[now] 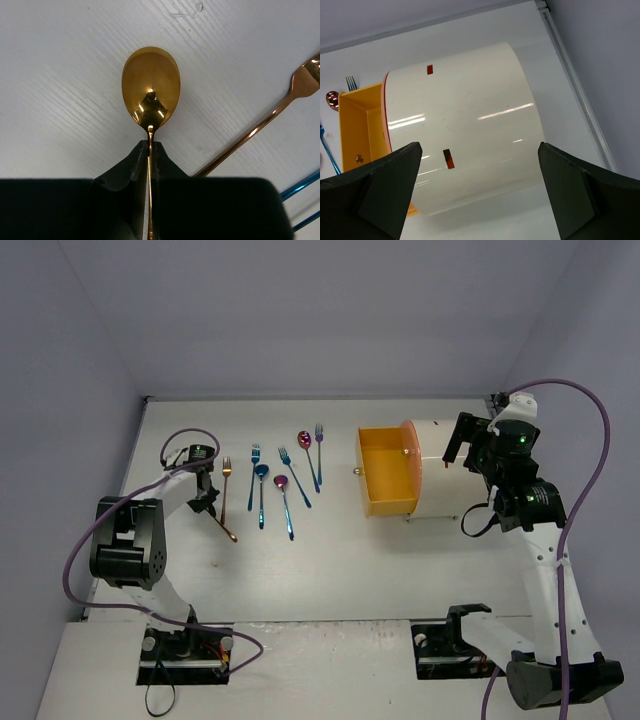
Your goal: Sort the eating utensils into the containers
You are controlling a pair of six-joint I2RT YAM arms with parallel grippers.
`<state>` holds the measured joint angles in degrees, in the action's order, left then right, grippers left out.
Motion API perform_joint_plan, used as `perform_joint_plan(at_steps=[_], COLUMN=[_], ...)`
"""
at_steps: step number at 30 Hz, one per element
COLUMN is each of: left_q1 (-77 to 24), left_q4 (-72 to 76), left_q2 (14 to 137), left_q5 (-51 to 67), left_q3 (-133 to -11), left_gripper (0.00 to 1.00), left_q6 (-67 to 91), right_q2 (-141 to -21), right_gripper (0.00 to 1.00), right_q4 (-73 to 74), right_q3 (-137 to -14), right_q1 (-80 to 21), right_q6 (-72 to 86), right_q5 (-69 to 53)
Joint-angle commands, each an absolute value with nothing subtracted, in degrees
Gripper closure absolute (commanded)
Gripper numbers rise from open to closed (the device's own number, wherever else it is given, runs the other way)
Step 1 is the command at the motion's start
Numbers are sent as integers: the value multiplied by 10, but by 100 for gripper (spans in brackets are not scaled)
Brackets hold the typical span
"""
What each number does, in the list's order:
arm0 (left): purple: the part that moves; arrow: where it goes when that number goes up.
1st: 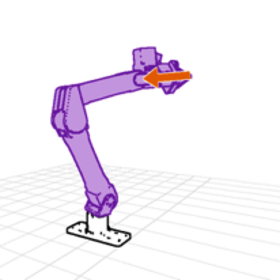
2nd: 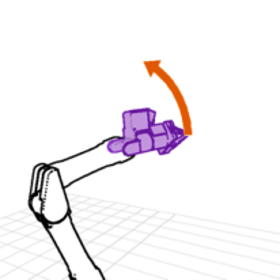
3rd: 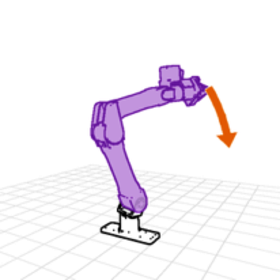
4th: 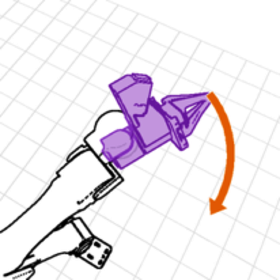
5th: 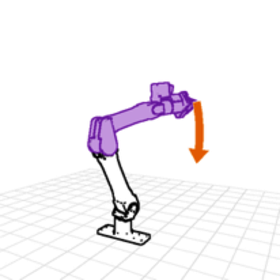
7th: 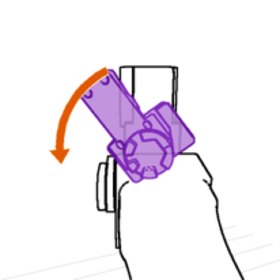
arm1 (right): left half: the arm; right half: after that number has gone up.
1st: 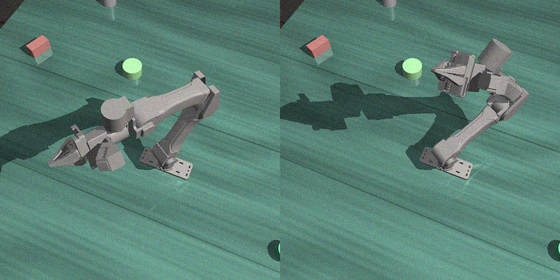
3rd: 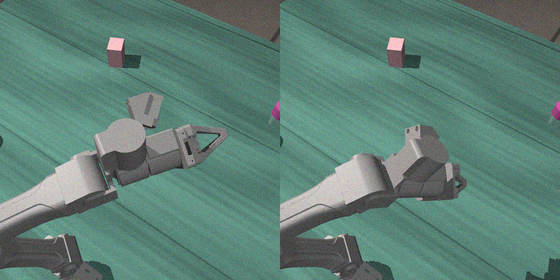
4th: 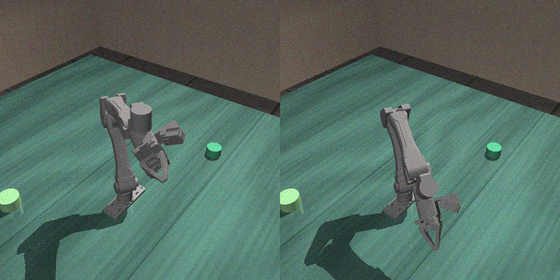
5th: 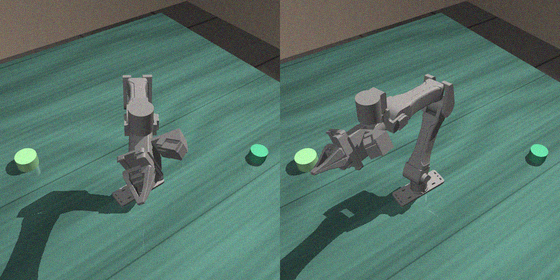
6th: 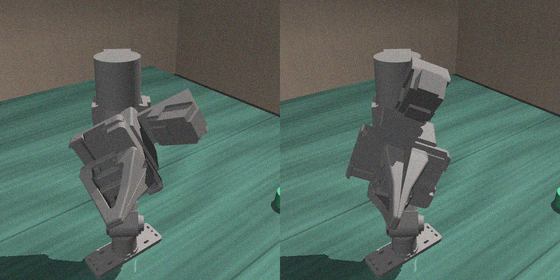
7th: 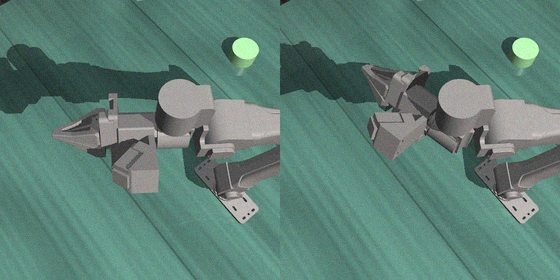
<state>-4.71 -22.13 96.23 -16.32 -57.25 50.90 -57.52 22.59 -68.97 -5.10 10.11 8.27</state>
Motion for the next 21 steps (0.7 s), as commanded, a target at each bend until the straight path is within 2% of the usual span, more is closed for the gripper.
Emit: perform_joint_plan(at_steps=[1,11,16,21], left_q1=[-47,-82,-190,-286], left_q4=[-222,-241,-227,-159], left_q2=[924,806,795,837], left_q5=[-170,-125,-91,-47], left_q3=[-586,-648,-754,-868], left_gripper=[100,100,100,100], left_q6=[484,438,419,403], right_q2=[-566,-561,-559,-558], right_gripper=[0,0,0,0], right_q4=[200,200,200,201], right_q3=[-689,-686,-686,-682], right_q1=[-56,-55,-56,-55], right_q6=[93,91,91,92], right_q5=[102,102,111,109])
